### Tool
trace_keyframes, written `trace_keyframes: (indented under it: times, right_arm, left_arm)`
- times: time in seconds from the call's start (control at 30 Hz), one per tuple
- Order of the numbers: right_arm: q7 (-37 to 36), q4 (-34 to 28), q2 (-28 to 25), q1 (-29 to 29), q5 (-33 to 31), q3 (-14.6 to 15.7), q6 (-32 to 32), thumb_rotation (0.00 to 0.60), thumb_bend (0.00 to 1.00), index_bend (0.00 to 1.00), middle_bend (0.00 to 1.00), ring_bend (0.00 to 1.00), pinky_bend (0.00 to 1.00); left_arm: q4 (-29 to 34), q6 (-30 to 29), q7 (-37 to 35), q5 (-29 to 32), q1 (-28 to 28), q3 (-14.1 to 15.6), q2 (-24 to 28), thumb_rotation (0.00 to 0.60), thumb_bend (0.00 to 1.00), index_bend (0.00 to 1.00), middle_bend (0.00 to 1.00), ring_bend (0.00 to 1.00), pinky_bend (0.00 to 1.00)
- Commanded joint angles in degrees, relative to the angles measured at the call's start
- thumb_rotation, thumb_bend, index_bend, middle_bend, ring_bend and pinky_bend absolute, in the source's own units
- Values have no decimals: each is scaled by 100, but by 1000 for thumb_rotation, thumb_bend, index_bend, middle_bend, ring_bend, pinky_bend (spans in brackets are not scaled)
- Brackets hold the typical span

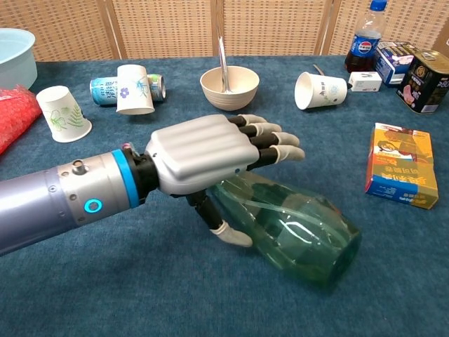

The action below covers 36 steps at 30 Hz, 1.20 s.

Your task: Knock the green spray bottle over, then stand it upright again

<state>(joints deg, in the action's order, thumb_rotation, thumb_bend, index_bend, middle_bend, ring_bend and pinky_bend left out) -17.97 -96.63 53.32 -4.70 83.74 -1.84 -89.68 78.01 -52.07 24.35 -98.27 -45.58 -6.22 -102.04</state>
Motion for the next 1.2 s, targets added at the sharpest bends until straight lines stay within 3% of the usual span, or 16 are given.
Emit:
trace_keyframes:
  times: [0.03,0.6,1.2]
  right_arm:
    - [-22,-4,-7,-6,12,-3,-5,600,148,0,0,0,41]
    - [-124,1,-25,-68,48,0,-43,600,147,0,0,0,40]
    - [-311,54,-57,-223,71,6,-205,600,147,0,0,0,40]
  left_arm:
    - [-258,8,128,42,-137,-91,-179,334,172,0,0,0,0]
    - [-1312,95,156,252,-570,-258,-421,338,173,0,0,0,0]
    - [-2295,218,97,589,-1519,-743,-1301,334,172,0,0,0,0]
